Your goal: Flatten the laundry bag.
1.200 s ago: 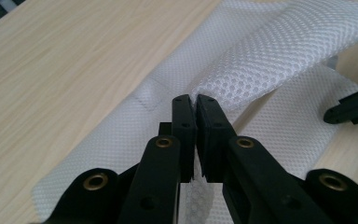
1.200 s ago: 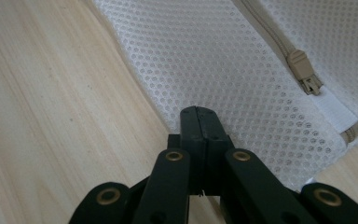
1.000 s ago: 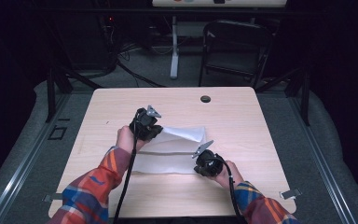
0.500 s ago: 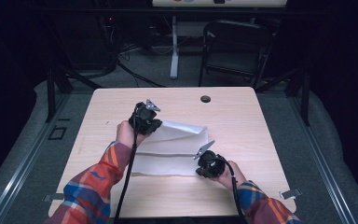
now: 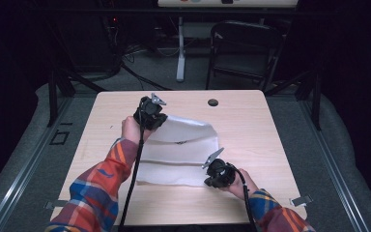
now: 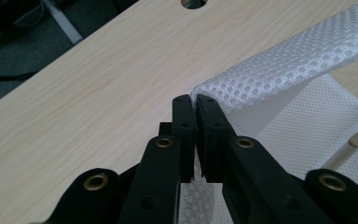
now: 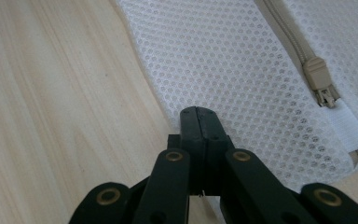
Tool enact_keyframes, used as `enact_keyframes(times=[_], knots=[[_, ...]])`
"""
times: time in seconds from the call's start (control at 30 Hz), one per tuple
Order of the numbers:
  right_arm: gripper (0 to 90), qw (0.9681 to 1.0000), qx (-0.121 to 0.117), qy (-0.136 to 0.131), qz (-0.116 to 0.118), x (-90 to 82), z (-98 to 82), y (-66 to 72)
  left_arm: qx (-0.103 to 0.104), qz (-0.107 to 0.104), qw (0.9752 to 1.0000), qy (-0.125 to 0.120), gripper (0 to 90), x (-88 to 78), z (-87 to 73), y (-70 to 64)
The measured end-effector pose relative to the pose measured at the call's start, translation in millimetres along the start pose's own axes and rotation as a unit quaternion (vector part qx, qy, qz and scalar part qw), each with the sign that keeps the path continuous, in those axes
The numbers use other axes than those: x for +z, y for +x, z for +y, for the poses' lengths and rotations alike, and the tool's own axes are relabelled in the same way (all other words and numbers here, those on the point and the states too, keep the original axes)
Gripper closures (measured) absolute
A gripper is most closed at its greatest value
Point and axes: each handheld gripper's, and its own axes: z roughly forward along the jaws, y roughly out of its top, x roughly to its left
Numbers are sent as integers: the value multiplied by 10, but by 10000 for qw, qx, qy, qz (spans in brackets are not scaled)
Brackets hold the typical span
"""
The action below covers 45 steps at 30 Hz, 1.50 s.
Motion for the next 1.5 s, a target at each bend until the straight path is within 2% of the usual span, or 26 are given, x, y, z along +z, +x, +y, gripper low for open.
enact_keyframes(times=[0.23,0.37,0.43,0.53,0.6,0.9,0.97,1.1,1.2,1.3,1.37,1.5], knots=[[900,10000,-22,25,77,-5,-12,15,8,188,9998,-87,863,48,112,55],[900,9999,-64,53,87,-12,-17,22,-67,277,9995,-131,863,103,153,107],[900,9999,-11,-6,102,-3,-22,31,-150,318,9992,-179,863,141,174,141],[900,9998,-115,138,86,-24,-14,27,-207,450,9985,-235,863,196,214,186],[900,9998,-112,124,102,-20,-14,33,-222,508,9982,-248,863,237,251,205],[900,9998,-150,119,105,-14,-10,39,-215,721,9969,-235,858,498,408,140],[900,9997,-176,153,90,-18,-6,40,-283,701,9969,-235,855,562,428,126],[900,9997,-167,128,116,-15,-10,40,-270,707,9970,-189,836,629,448,113],[900,9997,-178,140,120,-17,-9,36,-303,705,9969,-196,771,642,456,120],[900,9997,-171,131,129,-15,-8,39,-286,691,9969,-261,610,635,465,138],[900,9996,-202,174,104,-19,-4,36,-279,714,9966,-294,557,620,468,147],[900,9996,-174,163,127,-18,-5,30,-308,607,9972,-318,374,592,472,155]])
